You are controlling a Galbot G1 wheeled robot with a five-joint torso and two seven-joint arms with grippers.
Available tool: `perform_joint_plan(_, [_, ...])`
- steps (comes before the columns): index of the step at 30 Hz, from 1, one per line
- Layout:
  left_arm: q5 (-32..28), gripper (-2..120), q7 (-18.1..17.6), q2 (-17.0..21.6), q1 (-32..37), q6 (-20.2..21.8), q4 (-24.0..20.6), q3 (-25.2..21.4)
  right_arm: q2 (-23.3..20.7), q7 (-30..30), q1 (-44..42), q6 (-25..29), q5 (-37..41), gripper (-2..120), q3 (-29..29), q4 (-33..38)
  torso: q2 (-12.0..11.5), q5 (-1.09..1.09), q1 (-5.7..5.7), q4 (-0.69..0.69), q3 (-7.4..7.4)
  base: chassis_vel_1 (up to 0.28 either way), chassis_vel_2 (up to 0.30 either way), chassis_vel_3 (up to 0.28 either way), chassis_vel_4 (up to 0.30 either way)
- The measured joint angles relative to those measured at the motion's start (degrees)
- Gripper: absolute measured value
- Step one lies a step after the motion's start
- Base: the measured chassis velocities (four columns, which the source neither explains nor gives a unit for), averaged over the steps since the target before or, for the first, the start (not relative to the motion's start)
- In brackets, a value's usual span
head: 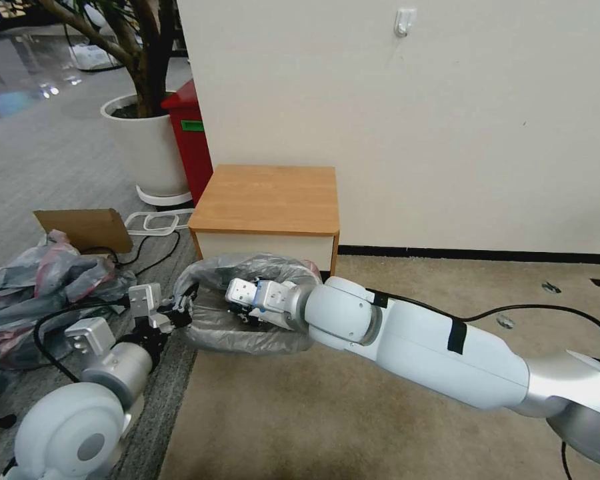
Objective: Pick up the garbage bag from the table and place it over the trash can.
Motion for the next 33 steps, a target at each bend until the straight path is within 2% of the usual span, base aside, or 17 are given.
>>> perform_joint_plan(11, [3.93,9,2.56,0.24,0.27,-0.19,-0.34,-0.29,1.86,0.37,3.51,0.03,0.72,0,-4.06,-3.76,0.01,0.00,0.00,0.00,0.00,0.000,0.000,0.000,0.000])
perform_joint_plan(17, [8.88,9,5.13,0.26,0.16,-0.35,-0.26,-0.03,3.39,2.84,6.30,0.04,4.37,0,-7.14,-7.25,0.01,0.00,0.00,0.01,0.00,0.000,0.000,0.000,0.000])
perform_joint_plan(22, [9.88,9,6.08,0.10,0.07,-0.37,-0.43,0.24,3.96,5.65,6.55,0.04,6.49,0,-8.30,-8.96,0.01,0.00,0.00,0.00,0.00,0.000,0.000,0.000,0.000])
perform_joint_plan(33, [10.65,9,6.75,-0.06,-0.05,-0.37,-1.15,1.33,6.31,7.32,6.14,0.02,6.59,0,-9.87,-14.61,0.01,0.00,0.00,0.00,0.00,0.000,0.000,0.000,0.000])
